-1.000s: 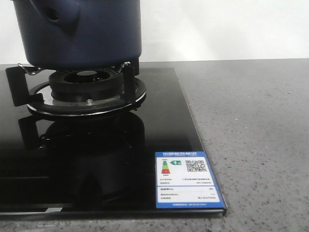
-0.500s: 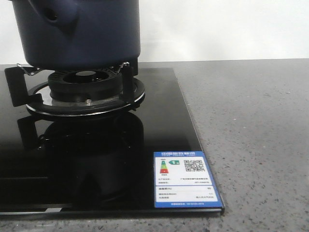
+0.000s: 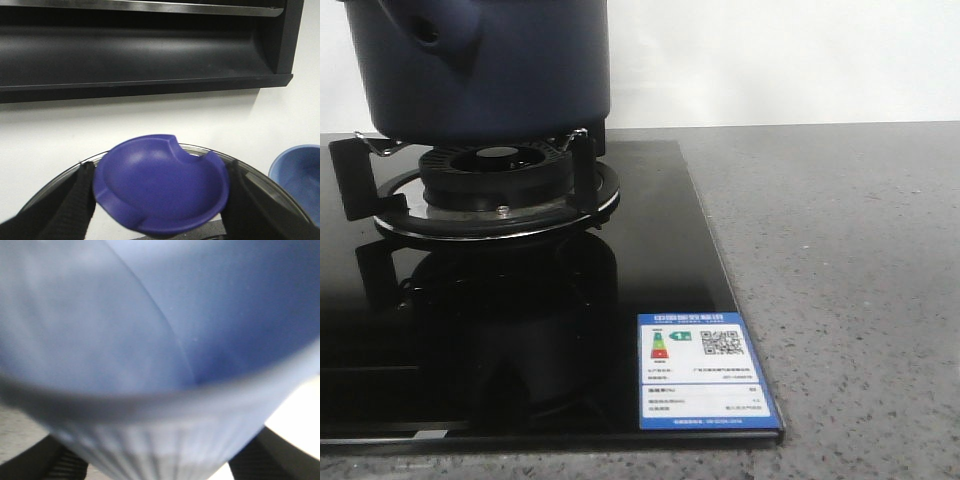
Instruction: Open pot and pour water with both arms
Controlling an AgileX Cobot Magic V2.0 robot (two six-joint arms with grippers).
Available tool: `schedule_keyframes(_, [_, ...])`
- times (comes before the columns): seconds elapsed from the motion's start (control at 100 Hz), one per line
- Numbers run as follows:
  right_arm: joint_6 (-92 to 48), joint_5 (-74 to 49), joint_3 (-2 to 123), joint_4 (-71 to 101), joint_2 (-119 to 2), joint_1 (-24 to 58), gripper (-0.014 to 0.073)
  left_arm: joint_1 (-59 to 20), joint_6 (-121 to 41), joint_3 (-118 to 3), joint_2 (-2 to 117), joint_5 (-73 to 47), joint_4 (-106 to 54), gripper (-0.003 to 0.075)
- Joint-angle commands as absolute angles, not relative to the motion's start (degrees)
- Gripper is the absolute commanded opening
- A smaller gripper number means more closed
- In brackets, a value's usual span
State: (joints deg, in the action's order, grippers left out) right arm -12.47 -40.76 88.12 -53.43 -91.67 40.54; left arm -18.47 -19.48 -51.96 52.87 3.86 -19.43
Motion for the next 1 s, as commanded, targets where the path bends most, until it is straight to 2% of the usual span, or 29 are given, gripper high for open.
schedule_keyframes(0.0, [-12.7, -37.7, 90.6, -59.9, -89.0, 40.6, 0.0329, -18.3, -19.3, -54.1, 51.7, 9.7, -19.3, 0.0328])
schedule_keyframes(0.99, [-12.7, -32.2, 90.6, -78.3, -89.0, 40.6, 0.033, -18.3, -19.3, -54.1, 51.7, 9.7, -19.3, 0.0328])
